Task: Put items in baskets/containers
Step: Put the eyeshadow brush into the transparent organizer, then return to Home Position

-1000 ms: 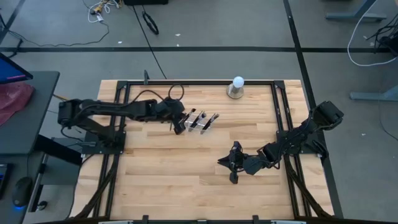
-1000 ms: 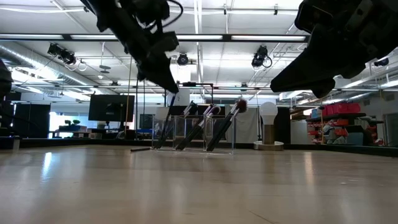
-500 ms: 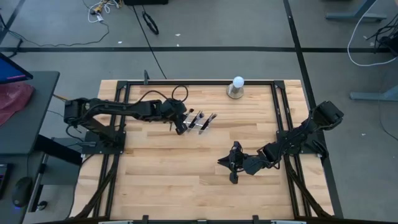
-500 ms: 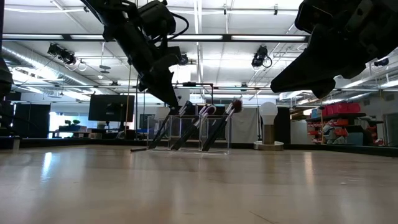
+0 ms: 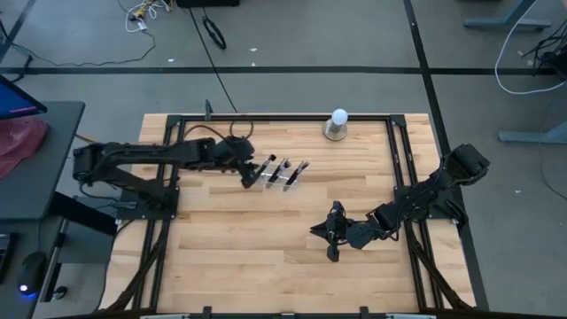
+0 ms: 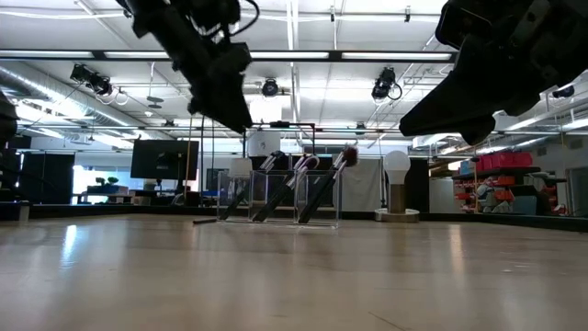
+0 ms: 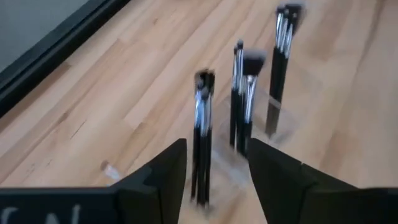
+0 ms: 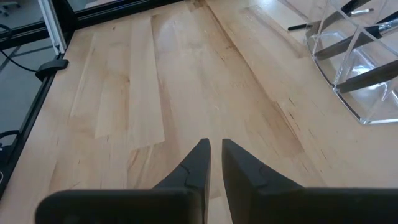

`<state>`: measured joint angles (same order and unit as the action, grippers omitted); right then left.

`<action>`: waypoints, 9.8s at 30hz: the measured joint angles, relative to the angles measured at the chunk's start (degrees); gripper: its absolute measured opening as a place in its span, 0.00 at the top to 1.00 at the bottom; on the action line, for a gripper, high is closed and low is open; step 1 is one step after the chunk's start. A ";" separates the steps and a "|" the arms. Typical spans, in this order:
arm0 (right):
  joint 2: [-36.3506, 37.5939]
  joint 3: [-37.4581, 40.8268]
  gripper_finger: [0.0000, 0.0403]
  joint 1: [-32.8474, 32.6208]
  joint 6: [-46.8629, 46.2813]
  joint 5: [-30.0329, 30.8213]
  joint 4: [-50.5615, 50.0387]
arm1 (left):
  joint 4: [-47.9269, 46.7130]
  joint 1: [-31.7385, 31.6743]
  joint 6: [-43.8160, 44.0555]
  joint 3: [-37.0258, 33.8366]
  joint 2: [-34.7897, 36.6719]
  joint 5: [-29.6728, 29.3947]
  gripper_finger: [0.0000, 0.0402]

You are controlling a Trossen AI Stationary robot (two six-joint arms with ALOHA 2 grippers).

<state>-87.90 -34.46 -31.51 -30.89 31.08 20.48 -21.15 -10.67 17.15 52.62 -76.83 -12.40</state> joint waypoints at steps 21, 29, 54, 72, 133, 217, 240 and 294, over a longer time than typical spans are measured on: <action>0.00 -0.02 0.89 -0.09 -0.11 2.98 1.13 | 13.87 11.64 24.37 -30.03 8.56 -21.39 0.61; 0.00 -0.02 0.89 -0.09 0.03 2.98 1.34 | 34.84 10.42 22.37 -37.53 6.24 -21.78 0.53; 0.00 -0.02 0.89 -0.09 0.35 3.01 1.35 | 54.65 10.84 21.90 -37.42 -17.93 -27.62 0.56; 0.00 -0.02 0.89 -0.21 -0.11 2.98 1.30 | 40.52 20.98 37.06 -37.50 -17.14 -30.84 0.95; 0.00 -0.02 0.89 -1.01 -1.18 3.01 1.37 | 46.09 55.28 31.83 -22.81 -31.53 -39.29 0.60; -29.00 -6.58 0.97 -4.61 29.11 9.71 59.33 | 86.76 42.58 -10.04 -11.78 -32.24 -22.74 0.87; 16.55 -14.45 0.99 17.04 0.51 -2.73 -33.84 | 74.26 42.22 -0.94 -11.74 -32.29 -22.48 0.43; 18.33 -14.56 0.73 31.81 16.83 -9.10 -25.45 | 72.60 42.22 0.32 -11.74 -32.35 -22.45 0.47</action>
<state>-69.56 -49.01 0.30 -14.06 21.98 -4.98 51.45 31.55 17.46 40.88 -109.19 -34.85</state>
